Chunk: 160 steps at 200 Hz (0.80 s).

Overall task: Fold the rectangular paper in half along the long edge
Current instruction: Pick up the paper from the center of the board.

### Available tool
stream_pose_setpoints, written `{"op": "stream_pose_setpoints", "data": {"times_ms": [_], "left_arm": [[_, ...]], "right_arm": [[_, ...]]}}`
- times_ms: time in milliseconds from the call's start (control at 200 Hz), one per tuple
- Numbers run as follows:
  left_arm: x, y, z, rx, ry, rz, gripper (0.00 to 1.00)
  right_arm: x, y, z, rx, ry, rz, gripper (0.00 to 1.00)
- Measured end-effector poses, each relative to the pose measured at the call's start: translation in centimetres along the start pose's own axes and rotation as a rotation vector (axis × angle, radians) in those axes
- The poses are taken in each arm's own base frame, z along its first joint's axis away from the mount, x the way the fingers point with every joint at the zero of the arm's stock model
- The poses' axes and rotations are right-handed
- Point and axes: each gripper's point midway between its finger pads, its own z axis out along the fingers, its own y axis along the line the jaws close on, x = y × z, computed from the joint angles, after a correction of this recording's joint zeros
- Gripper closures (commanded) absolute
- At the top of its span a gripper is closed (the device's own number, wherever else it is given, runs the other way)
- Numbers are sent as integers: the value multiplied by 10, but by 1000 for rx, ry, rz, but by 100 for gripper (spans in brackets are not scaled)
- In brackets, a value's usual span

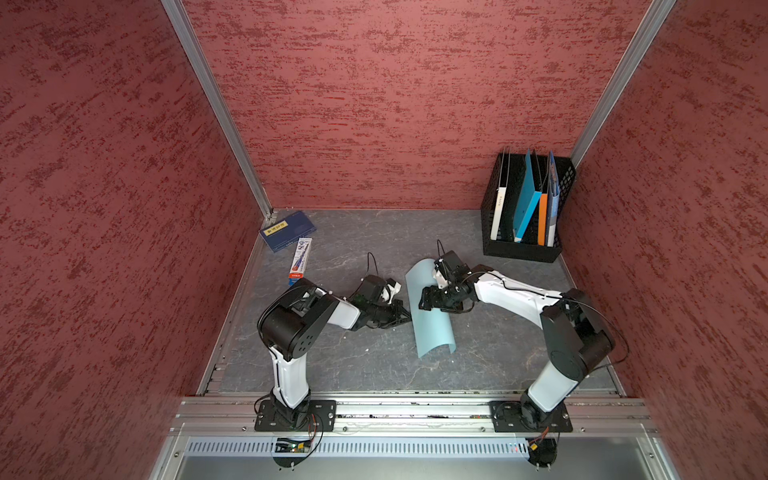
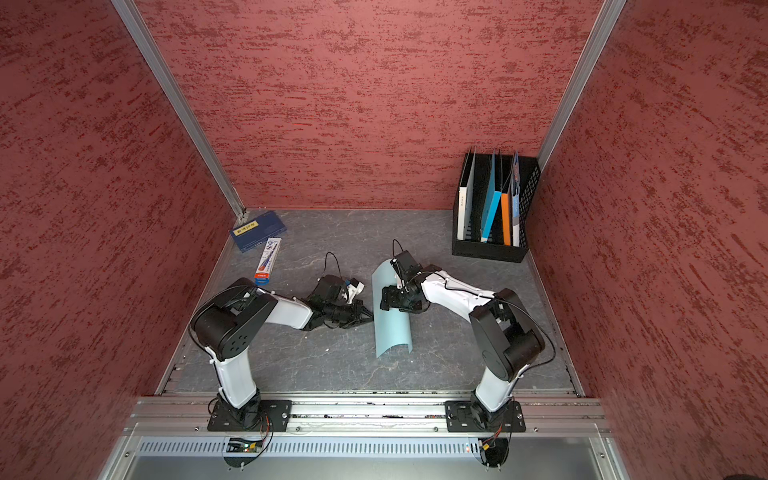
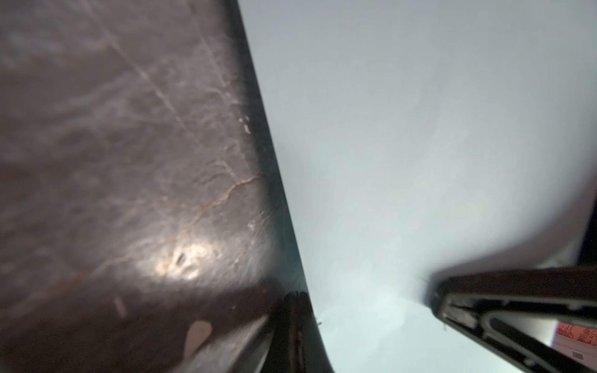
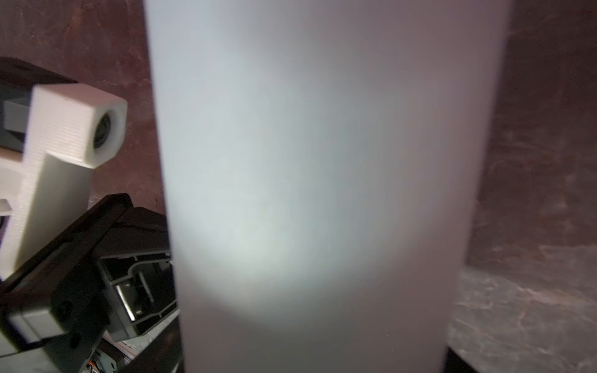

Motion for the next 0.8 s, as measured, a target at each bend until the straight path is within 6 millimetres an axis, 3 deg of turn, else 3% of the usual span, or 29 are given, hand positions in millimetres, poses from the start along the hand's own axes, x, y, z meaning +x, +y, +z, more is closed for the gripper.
{"op": "stream_pose_setpoints", "data": {"times_ms": [606,802], "left_arm": [[0,0,0,1,1,0,100],[0,0,0,1,0,0,100]], "right_arm": [[14,7,26,3,58,-13,14],[13,8,28,-1,52,-13,20]]}}
